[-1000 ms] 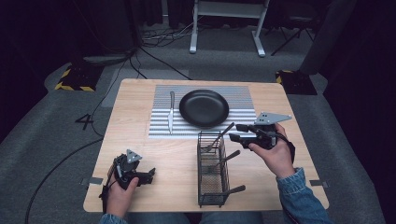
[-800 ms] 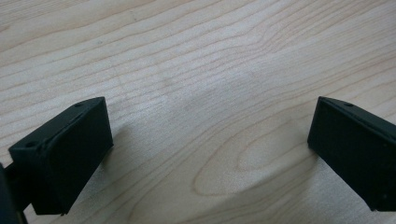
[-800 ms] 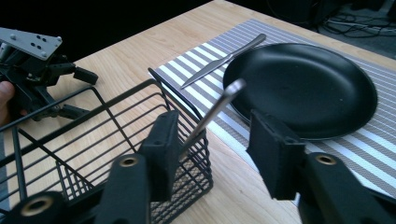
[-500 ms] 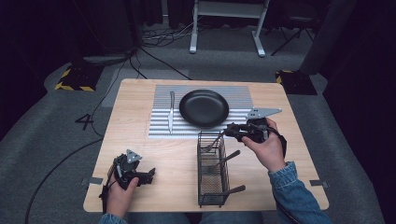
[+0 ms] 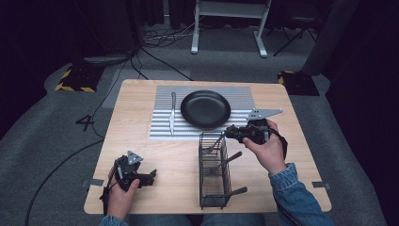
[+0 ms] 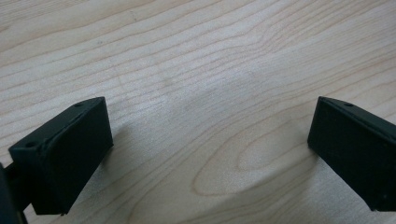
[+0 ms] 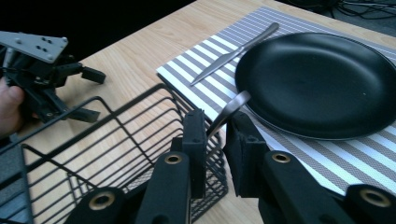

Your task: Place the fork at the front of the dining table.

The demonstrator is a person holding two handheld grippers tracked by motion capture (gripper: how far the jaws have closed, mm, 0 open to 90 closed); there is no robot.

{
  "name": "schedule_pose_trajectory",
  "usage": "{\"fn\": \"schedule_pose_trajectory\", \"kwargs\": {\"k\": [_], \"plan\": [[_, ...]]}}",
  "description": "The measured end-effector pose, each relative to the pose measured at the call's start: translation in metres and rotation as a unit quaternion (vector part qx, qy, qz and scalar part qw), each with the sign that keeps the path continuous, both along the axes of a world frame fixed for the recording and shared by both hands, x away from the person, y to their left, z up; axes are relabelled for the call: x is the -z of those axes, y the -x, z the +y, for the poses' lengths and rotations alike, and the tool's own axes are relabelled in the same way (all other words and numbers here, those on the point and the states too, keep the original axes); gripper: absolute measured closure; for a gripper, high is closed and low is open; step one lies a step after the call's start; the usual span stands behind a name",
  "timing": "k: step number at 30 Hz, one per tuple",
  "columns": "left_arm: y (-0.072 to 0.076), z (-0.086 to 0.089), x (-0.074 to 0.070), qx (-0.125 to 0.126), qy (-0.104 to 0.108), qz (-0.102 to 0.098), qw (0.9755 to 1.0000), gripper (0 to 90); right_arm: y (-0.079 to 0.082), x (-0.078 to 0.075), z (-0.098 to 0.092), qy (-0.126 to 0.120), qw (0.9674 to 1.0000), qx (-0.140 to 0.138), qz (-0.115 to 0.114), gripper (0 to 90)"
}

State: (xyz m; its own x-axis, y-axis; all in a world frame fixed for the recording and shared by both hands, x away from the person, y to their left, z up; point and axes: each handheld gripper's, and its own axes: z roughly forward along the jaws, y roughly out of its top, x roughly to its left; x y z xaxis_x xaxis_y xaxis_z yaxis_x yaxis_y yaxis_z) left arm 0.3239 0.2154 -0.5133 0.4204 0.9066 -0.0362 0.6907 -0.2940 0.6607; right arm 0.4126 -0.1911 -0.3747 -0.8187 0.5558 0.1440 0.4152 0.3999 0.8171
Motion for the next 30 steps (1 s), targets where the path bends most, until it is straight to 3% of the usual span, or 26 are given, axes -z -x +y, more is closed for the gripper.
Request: {"fn": "schedule_pose_trajectory", "kwargs": {"k": [7, 16, 30], "plan": [[0.0, 0.0, 0.0, 0.001, -0.001, 0.0, 1.0, 0.0, 0.008, -0.009, 0.008, -0.014, 0.9996, -0.014, -0.021, 86.4], [0.0, 0.0, 0.0, 0.001, -0.001, 0.0, 1.0, 0.0, 0.013, -0.022, 0.01, -0.022, 0.9988, -0.015, -0.042, 87.2], [0.0, 0.0, 0.0, 0.001, -0.001, 0.0, 1.0, 0.0, 0.025, -0.075, -0.008, -0.055, 0.9952, -0.023, -0.078, 87.2]]}}
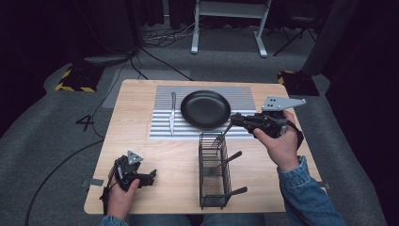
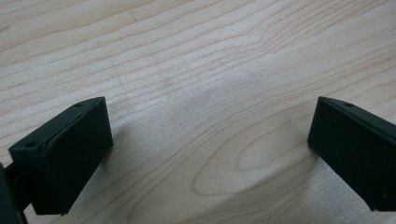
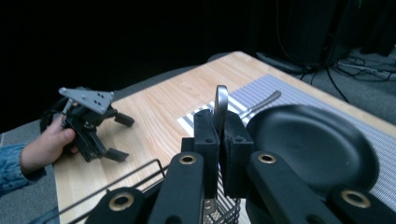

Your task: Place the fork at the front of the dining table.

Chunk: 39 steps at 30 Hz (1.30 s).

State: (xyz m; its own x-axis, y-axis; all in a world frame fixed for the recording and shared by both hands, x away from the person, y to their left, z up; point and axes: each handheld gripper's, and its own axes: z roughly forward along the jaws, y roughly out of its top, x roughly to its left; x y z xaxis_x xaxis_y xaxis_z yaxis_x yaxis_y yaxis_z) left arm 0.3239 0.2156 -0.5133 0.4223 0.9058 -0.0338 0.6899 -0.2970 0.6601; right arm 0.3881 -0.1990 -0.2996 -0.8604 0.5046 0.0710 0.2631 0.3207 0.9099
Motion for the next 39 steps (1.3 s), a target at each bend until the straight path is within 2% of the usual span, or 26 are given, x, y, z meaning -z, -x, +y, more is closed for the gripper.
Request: {"fn": "schedule_pose_trajectory", "kwargs": {"k": [1, 7, 14, 16, 20, 23, 30, 39], "plan": [[0.0, 0.0, 0.0, 0.0, 0.0, 0.0, 1.0, 0.0, 0.001, -0.01, -0.004, -0.003, 1.0, 0.001, -0.007, 87.2], [-0.001, -0.001, 0.0, -0.001, 0.002, -0.001, 1.0, 0.0, 0.001, -0.031, -0.015, -0.009, 0.9997, 0.007, -0.022, 87.2], [-0.001, -0.001, 0.0, 0.0, 0.001, -0.001, 1.0, 0.0, -0.005, -0.041, -0.025, -0.009, 0.9995, 0.019, -0.024, 87.2], [-0.001, 0.0, 0.0, 0.0, 0.001, -0.001, 1.0, 0.0, -0.011, -0.044, -0.032, -0.005, 0.9991, 0.033, -0.025, 87.2], [-0.001, -0.001, 0.0, 0.0, 0.001, -0.001, 1.0, 0.0, -0.018, -0.045, -0.04, 0.002, 0.9982, 0.053, -0.029, 87.2], [-0.001, -0.001, 0.0, 0.0, 0.0, -0.001, 1.0, 0.0, -0.035, -0.04, -0.053, 0.014, 0.996, 0.085, -0.023, 87.2], [-0.001, -0.001, 0.0, 0.0, 0.001, -0.001, 1.0, 0.1, -0.059, -0.033, -0.068, 0.026, 0.992, 0.121, -0.028, 87.2], [0.0, -0.001, 0.0, -0.003, 0.001, -0.001, 1.0, 0.2, -0.086, -0.022, -0.072, 0.041, 0.9919, 0.117, -0.026, 87.1]]}}
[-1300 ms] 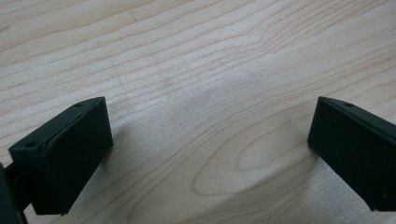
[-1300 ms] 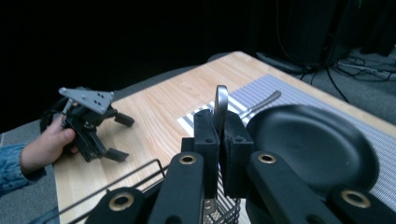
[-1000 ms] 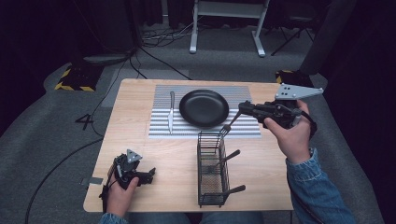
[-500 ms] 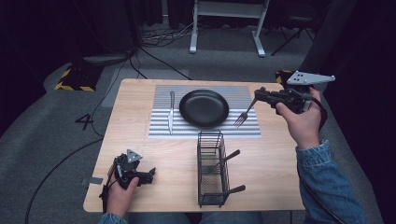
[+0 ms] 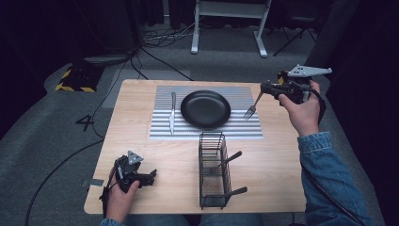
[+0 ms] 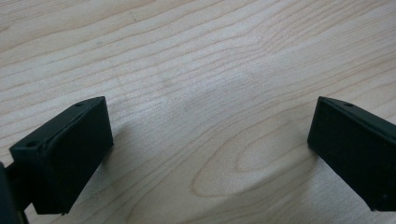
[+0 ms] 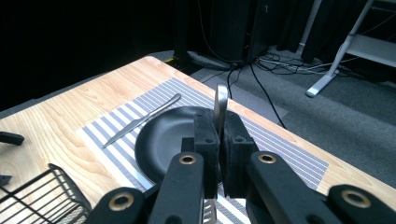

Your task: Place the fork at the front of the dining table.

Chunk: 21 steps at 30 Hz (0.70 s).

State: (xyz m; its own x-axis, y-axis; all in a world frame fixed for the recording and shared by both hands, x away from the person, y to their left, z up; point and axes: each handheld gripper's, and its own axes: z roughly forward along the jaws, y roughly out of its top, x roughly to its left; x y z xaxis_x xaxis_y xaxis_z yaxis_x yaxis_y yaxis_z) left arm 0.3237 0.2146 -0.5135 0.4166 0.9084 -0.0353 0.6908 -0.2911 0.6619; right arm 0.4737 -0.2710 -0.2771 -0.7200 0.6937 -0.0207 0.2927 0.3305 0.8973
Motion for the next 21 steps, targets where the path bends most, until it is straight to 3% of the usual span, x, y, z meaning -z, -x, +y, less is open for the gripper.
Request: {"fn": "schedule_pose_trajectory", "kwargs": {"k": [4, 12, 21], "plan": [[0.0, 0.0, 0.0, 0.0, 0.0, 0.0, 1.0, 0.2, -0.01, 0.014, 0.003, 0.001, 0.9999, -0.001, 0.016, 87.1], [0.0, 0.0, 0.0, 0.0, 0.0, 0.0, 1.0, 0.2, -0.02, 0.059, 0.011, -0.002, 0.9989, 0.001, 0.046, 87.1], [0.0, 0.0, 0.0, 0.0, 0.0, 0.0, 1.0, 0.1, -0.03, 0.084, 0.014, 0.0, 0.9978, 0.011, 0.066, 87.0]]}}
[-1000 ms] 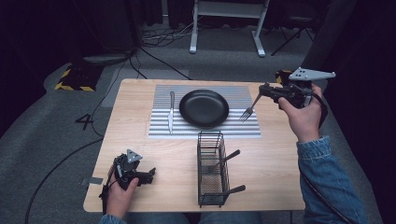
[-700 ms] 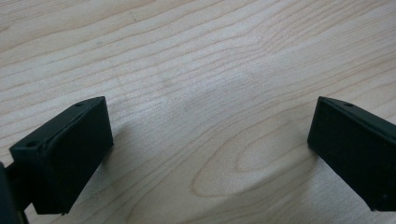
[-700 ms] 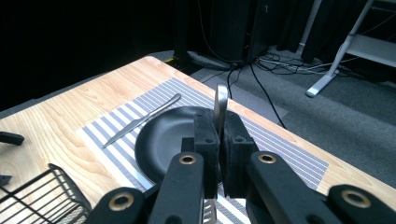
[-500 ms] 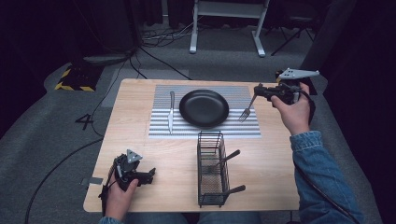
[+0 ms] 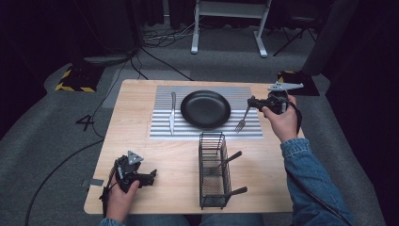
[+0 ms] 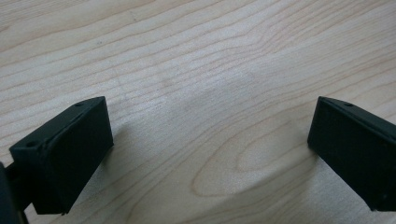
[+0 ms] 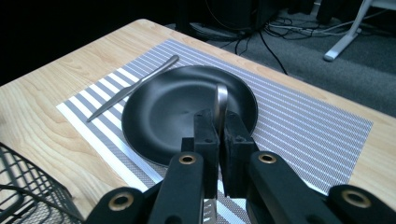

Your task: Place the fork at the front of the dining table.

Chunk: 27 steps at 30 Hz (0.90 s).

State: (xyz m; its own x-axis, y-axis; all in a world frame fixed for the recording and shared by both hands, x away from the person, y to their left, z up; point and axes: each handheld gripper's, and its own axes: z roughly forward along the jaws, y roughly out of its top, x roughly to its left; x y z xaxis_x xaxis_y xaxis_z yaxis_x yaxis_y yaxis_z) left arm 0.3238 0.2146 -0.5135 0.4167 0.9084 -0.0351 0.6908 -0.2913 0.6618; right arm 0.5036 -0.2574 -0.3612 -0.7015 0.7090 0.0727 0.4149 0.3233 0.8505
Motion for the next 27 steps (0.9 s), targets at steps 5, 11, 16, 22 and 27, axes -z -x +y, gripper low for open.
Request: {"fn": "schedule_pose_trajectory", "kwargs": {"k": [5, 11, 16, 22, 27], "plan": [[0.0, 0.0, 0.0, 0.0, 0.0, 0.0, 1.0, 0.2, -0.003, 0.011, 0.002, -0.004, 1.0, 0.002, 0.008, 87.0], [0.0, 0.0, 0.0, 0.0, 0.0, 0.0, 1.0, 0.2, -0.005, 0.018, 0.005, -0.021, 0.9995, -0.007, 0.021, 87.0], [0.0, 0.0, 0.0, 0.0, 0.0, 0.0, 1.0, 0.2, -0.006, 0.02, 0.01, -0.015, 0.9996, -0.012, 0.022, 86.9], [0.0, 0.0, 0.0, 0.0, 0.0, 0.0, 1.0, 0.2, -0.009, 0.02, 0.011, -0.021, 0.9994, -0.014, 0.026, 84.7], [0.0, 0.0, 0.0, 0.0, 0.0, 0.0, 1.0, 0.2, -0.012, 0.023, 0.01, -0.03, 0.9991, -0.012, 0.027, 77.6]]}}
